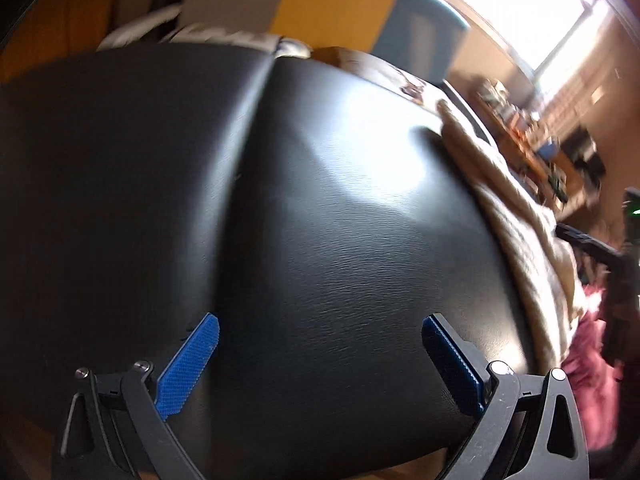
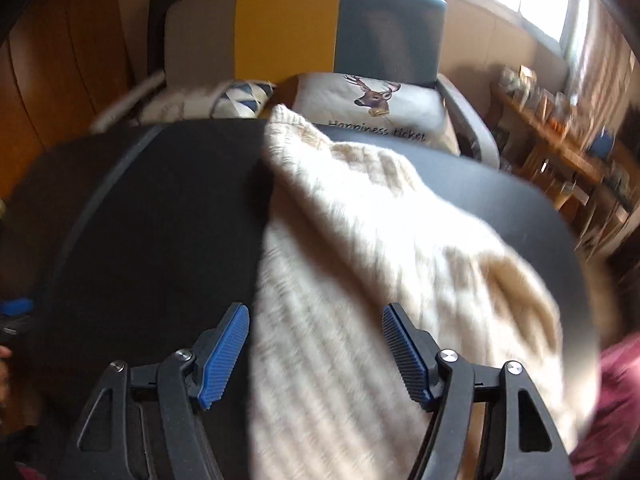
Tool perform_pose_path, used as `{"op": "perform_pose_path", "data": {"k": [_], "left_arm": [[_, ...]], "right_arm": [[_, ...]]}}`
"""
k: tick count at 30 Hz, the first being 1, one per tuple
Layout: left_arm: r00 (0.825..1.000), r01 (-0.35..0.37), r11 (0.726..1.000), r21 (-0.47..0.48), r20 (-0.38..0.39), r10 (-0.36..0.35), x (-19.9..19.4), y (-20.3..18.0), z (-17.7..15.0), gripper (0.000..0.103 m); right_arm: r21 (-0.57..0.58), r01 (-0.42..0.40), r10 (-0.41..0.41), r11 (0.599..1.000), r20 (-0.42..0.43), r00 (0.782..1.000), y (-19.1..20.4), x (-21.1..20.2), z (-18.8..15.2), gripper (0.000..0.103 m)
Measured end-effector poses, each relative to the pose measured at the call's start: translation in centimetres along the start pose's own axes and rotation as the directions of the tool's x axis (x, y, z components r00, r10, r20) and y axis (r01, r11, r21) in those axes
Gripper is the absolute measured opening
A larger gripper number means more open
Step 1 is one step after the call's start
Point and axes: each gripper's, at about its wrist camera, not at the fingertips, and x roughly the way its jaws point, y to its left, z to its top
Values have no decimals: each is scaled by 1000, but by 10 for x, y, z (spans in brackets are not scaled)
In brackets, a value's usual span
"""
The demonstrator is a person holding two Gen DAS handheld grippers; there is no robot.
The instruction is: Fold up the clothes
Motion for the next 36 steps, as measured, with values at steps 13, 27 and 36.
{"op": "perform_pose_path", "data": {"k": [13, 27, 36], "left_arm": [[996, 84, 995, 46, -31, -82, 7, -24, 19, 102], [857, 420, 907, 28, -342, -386, 120, -235, 42, 102], [798, 390, 893, -226, -401, -450, 163, -237, 22, 101]], "right_arm": [[113, 220, -219, 969, -19, 976, -78, 33, 29, 9], [669, 23, 28, 743, -65, 997, -223, 50, -90, 10], [653, -198, 145, 731, 134, 980, -199, -13, -141, 23]]}}
